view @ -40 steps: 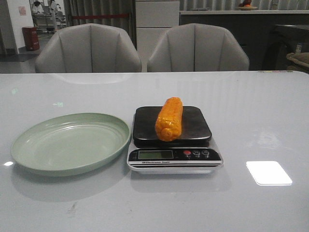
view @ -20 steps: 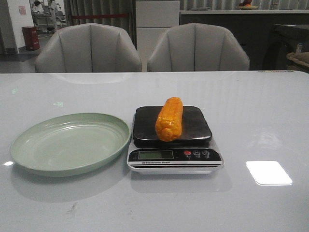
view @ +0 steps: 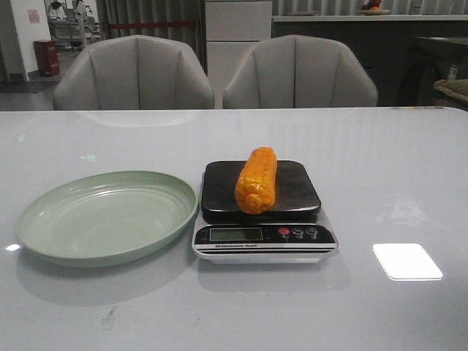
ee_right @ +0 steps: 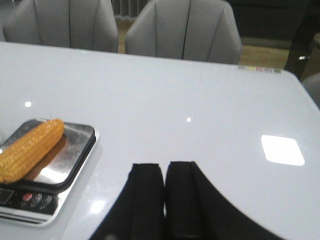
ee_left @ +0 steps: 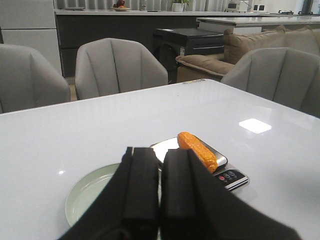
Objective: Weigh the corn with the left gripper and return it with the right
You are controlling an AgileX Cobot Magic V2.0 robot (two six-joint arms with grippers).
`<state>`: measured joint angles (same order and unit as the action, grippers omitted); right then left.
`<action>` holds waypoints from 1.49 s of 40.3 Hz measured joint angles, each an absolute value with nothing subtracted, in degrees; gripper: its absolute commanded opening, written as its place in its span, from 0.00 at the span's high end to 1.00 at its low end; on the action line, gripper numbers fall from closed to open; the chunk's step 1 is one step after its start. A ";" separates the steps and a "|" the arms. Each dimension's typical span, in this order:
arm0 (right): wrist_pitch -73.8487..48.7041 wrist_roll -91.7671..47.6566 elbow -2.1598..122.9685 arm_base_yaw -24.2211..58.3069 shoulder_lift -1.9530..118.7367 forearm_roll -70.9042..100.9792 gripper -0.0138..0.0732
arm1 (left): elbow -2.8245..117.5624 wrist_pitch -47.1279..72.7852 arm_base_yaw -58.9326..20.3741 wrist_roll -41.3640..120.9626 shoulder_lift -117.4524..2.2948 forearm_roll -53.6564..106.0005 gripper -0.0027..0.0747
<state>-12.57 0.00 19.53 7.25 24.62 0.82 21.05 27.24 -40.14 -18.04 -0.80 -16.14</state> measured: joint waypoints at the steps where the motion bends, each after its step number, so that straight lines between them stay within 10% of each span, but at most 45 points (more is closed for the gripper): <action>1: -12.96 0.00 19.53 7.25 25.19 0.82 0.65 | 21.05 27.24 -40.14 -18.04 -0.80 -16.14 0.82; 9: -13.09 0.00 19.53 7.25 28.42 0.82 0.62 | 21.05 27.24 -40.14 -18.01 -0.80 -16.14 0.82; 19: -12.06 0.70 19.53 7.25 29.28 3.01 0.14 | 21.05 27.24 -40.14 -18.01 -0.80 -16.14 0.82; 60: -36.32 12.40 68.48 29.52 84.05 10.33 0.16 | 21.05 27.24 -40.14 -18.01 -0.80 -16.14 0.82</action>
<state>-36.32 12.40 68.48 29.52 84.05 10.33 21.05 27.24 -40.14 -18.01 -0.80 -16.14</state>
